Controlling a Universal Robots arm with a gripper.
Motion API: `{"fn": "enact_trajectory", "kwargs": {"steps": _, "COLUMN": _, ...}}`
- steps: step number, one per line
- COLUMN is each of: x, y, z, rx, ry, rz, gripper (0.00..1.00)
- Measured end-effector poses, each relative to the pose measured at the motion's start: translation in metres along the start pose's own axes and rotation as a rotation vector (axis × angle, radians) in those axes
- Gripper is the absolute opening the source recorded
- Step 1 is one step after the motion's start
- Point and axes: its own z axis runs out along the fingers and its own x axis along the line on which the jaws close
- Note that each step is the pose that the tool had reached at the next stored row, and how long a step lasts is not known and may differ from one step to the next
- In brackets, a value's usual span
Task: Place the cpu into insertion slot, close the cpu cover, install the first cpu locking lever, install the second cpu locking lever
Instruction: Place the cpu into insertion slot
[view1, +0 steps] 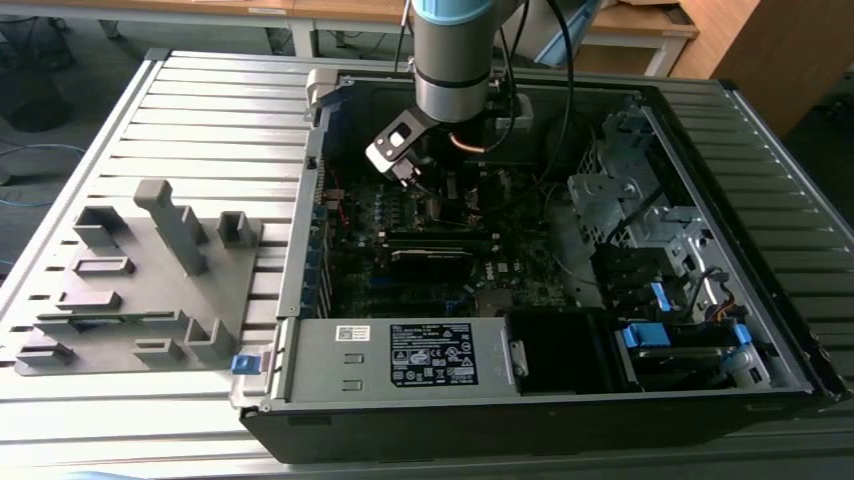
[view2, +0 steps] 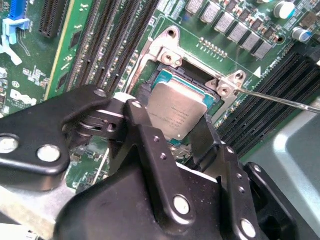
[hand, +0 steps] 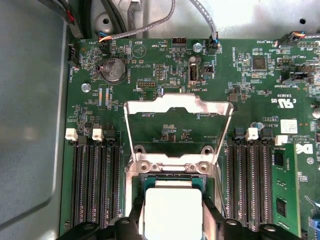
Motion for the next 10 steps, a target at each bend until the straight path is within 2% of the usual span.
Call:
{"fn": "enact_trajectory", "kwargs": {"steps": 1, "x": 0.0000, "y": 0.0000, "z": 0.0000, "rx": 0.0001, "ry": -0.0001, "rz": 0.000, "gripper": 0.55}}
{"fn": "enact_trajectory", "kwargs": {"steps": 2, "x": 0.0000, "y": 0.0000, "z": 0.0000, "rx": 0.0002, "ry": -0.0003, "rz": 0.000, "gripper": 0.61}}
{"fn": "enact_trajectory", "kwargs": {"steps": 6, "x": -0.0002, "y": -0.0001, "z": -0.0005, "rx": 0.0008, "ry": -0.0012, "rz": 0.000, "gripper": 0.61}}
{"fn": "enact_trajectory", "kwargs": {"steps": 10, "x": -0.0001, "y": 0.0002, "z": -0.0037, "rx": 0.0008, "ry": -0.0014, "rz": 0.000, "gripper": 0.61}}
